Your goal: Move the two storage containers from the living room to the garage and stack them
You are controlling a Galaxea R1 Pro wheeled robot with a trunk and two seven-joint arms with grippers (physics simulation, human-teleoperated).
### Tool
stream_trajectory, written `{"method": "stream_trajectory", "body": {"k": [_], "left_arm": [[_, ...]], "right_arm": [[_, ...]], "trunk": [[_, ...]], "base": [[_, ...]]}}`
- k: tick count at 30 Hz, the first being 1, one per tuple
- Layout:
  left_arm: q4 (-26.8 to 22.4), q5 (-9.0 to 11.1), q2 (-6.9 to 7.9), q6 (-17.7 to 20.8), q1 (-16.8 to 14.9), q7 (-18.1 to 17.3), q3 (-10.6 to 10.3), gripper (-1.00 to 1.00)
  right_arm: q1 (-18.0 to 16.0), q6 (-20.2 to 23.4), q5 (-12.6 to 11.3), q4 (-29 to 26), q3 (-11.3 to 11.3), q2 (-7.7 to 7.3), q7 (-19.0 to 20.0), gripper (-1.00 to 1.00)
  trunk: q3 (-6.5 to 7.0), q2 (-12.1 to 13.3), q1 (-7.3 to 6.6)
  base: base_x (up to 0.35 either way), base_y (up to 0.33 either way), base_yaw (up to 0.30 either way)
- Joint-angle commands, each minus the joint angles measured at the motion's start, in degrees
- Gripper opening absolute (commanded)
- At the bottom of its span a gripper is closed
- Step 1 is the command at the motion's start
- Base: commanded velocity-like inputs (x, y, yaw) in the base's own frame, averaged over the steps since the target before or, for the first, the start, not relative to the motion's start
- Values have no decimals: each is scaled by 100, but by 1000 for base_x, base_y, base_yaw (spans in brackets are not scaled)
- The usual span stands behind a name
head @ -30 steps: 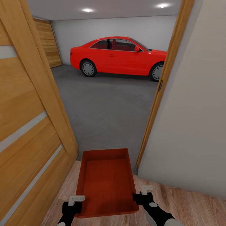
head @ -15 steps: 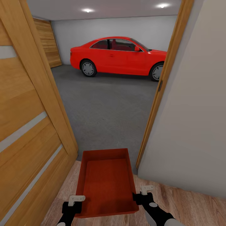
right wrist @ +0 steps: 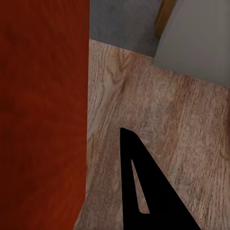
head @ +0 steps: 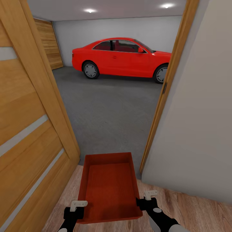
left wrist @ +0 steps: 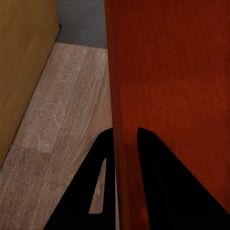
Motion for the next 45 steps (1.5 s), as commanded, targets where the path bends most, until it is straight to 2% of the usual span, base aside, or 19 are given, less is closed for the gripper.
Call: {"method": "stream_trajectory", "body": {"k": [1, 15, 24, 33, 45], "left_arm": [[-10, -112, -1, -15, -5, 65, 67, -100], [-10, -112, -1, -15, -5, 65, 67, -100], [-10, -112, -1, -15, -5, 65, 67, -100], [-10, -112, -1, -15, -5, 65, 67, -100], [-8, -113, -1, -15, -5, 65, 67, -100]], "right_arm": [[-4, -17, 7, 9, -27, -26, -71, -100], [-4, -17, 7, 9, -27, -26, -71, -100], [-4, -17, 7, 9, -27, -26, -71, -100], [-4, -17, 7, 9, -27, -26, -71, -100], [-4, -19, 9, 9, -27, -26, -71, -100]], "trunk": [[-4, -2, 0], [-4, -2, 0], [-4, -2, 0], [-4, -2, 0], [-4, -2, 0]], "base": [[63, 17, 0], [190, 155, 0], [25, 19, -78], [156, 219, -17], [61, 63, -1]]}}
